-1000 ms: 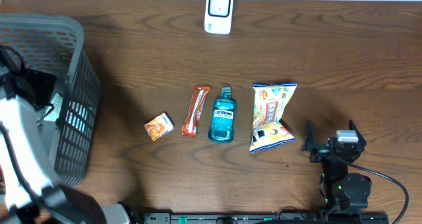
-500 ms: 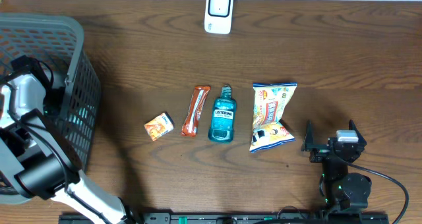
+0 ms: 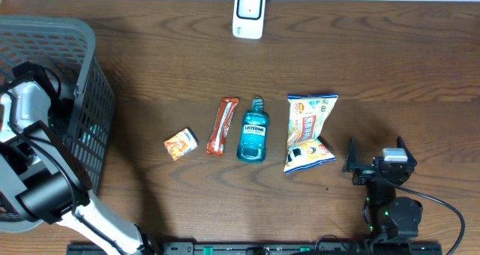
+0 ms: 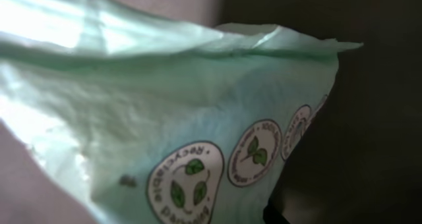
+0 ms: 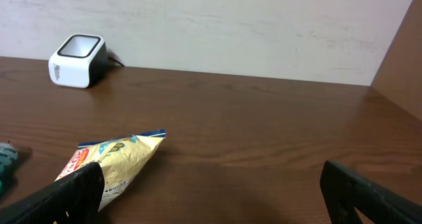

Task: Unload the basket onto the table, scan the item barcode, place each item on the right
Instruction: 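Reach into the basket and grasp the mint-green wipes packet, then carry the green packet out and lower it between bottle and yellow pack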

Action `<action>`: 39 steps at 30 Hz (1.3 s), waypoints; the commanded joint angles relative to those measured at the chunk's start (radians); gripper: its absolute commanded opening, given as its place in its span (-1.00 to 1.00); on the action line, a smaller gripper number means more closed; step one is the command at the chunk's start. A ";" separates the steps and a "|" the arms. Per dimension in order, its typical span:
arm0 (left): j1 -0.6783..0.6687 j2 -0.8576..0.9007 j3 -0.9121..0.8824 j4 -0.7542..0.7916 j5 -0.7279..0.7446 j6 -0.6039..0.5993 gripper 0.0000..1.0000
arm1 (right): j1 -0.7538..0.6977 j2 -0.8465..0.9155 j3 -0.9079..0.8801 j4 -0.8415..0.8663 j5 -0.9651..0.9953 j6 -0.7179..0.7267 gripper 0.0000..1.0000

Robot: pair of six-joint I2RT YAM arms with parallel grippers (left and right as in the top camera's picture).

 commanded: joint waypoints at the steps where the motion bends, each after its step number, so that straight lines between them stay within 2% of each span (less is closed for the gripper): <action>1: 0.016 0.002 0.026 -0.042 -0.031 0.027 -0.85 | 0.002 -0.005 -0.001 -0.003 -0.002 -0.013 0.98; 6: 0.023 -0.140 0.058 -0.051 -0.031 0.025 -0.85 | 0.002 -0.005 -0.001 -0.003 -0.002 -0.013 0.99; 12: 0.027 -0.418 0.086 -0.050 -0.029 -0.033 -0.85 | 0.002 -0.005 -0.001 -0.003 -0.002 -0.012 0.99; 13: 0.027 -0.518 0.087 -0.044 -0.016 -0.061 -0.85 | 0.002 -0.005 -0.001 -0.003 -0.002 -0.013 0.99; 16: 0.026 -0.665 0.086 -0.026 0.064 -0.087 -0.85 | 0.002 -0.005 -0.001 -0.003 -0.002 -0.013 0.99; 21: -0.026 -0.837 0.086 0.006 0.290 -0.086 -0.85 | 0.002 -0.005 -0.001 -0.003 -0.002 -0.012 0.98; 26: -0.237 -0.904 0.085 0.006 0.371 -0.077 -0.85 | 0.002 -0.005 -0.001 -0.003 -0.002 -0.013 0.99; 29: -0.421 -0.905 0.085 0.008 0.368 -0.050 -0.85 | 0.002 -0.005 -0.001 -0.003 -0.002 -0.012 0.98; 32: -0.618 -0.876 0.082 0.003 0.358 0.027 -0.85 | 0.002 -0.005 -0.001 -0.003 -0.002 -0.013 0.98; 35: -0.796 -0.825 0.073 -0.044 0.268 0.076 -0.85 | 0.002 -0.005 -0.001 -0.003 -0.002 -0.013 0.99; 39: -0.959 -0.750 0.056 -0.136 0.110 0.075 -0.85 | 0.002 -0.005 -0.001 -0.003 -0.002 -0.013 0.99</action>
